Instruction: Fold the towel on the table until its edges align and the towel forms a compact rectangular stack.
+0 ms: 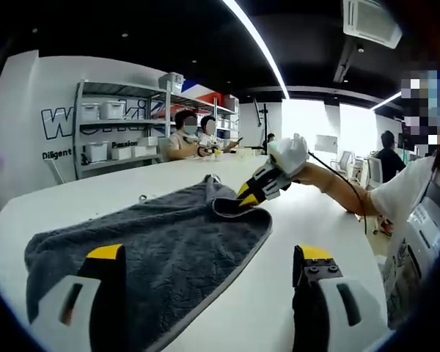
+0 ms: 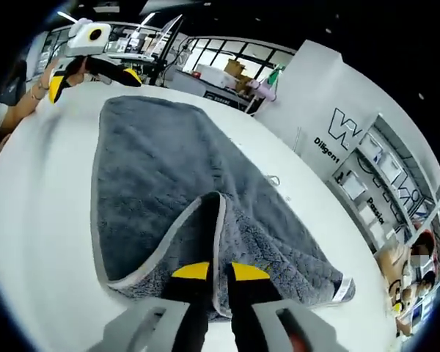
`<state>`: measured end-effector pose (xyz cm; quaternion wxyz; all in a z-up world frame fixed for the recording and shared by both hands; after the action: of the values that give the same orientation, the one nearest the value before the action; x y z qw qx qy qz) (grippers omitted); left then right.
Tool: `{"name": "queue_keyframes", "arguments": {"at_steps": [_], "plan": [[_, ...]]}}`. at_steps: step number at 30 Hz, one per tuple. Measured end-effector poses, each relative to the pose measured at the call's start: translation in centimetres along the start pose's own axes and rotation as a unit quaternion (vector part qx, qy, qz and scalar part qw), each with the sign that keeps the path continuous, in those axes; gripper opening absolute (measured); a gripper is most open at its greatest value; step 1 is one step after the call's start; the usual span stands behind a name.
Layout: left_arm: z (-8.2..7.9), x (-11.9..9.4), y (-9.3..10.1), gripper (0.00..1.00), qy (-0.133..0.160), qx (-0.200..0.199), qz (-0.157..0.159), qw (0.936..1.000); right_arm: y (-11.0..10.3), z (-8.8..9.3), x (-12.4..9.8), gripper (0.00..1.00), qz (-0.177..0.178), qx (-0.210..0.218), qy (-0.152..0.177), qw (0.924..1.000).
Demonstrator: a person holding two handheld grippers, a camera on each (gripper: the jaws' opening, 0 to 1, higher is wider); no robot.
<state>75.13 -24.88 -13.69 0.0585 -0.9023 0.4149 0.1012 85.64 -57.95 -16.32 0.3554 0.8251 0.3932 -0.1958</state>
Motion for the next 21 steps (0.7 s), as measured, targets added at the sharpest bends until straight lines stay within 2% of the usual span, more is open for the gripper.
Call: {"name": "queue_keyframes", "arguments": {"at_steps": [6,11,14,17,21], "plan": [[0.0,0.0,0.0,1.0,-0.001,0.002,0.001,1.0,0.1,0.2,-0.8,0.03,0.002,-0.002,0.004,1.0],[-0.2,-0.1,-0.2,1.0,0.002,0.001,-0.001,1.0,1.1,0.3,-3.1,0.03,0.02,-0.005,0.008,0.9998],[-0.2,-0.1,-0.3,1.0,0.002,0.002,-0.001,1.0,1.8,1.1,-5.0,0.03,0.025,-0.001,0.009,0.9997],[-0.2,0.0,-0.2,1.0,0.001,0.002,0.001,1.0,2.2,2.6,-6.7,0.03,0.02,-0.002,-0.004,0.9998],[-0.1,0.0,-0.1,1.0,0.0,0.004,0.002,1.0,2.3,5.3,-8.3,0.03,-0.018,-0.019,-0.039,0.9989]]}}
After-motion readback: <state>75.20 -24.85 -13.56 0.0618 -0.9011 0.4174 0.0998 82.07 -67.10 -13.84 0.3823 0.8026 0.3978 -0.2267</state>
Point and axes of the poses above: the point that each gripper's makers call its tool centre point, and the gripper's own axes: x roughly forward along the fingers, y roughly to its right, z roughly out of its underside, the point moved 10 cm from there along -x, roughly backward along the fingers, and after that the axes turned 1 degree about x, right-handed, at the moved point
